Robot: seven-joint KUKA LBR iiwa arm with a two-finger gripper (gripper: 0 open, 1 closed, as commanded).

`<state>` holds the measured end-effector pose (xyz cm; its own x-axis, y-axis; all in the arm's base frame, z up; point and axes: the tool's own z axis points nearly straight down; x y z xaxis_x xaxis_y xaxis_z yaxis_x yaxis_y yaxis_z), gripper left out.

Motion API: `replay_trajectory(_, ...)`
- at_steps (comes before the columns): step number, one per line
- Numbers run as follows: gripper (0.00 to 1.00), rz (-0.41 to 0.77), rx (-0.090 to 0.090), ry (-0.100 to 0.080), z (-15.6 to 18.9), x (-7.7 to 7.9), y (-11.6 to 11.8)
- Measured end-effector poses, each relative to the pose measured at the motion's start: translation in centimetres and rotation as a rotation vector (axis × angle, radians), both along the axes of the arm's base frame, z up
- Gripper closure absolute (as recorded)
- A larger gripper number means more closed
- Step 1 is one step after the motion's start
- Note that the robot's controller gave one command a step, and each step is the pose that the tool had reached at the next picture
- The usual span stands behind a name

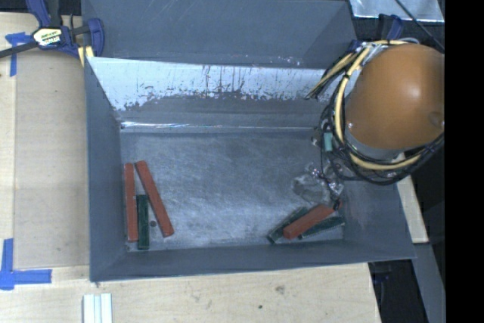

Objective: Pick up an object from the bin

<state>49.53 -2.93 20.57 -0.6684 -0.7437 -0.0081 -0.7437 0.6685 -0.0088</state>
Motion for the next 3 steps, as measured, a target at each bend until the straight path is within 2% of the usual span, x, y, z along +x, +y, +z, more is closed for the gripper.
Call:
replay_trajectory(1,0.0,-0.002,0.001,0.01,-0.5,-0.2,0.0)
replay_trajectory(2,0.0,-0.039,-0.003,0.02,-13.8,1.3,-1.7)
replay_trajectory(3,1.0,-0.038,0.002,0.001,-13.3,1.7,-1.4)
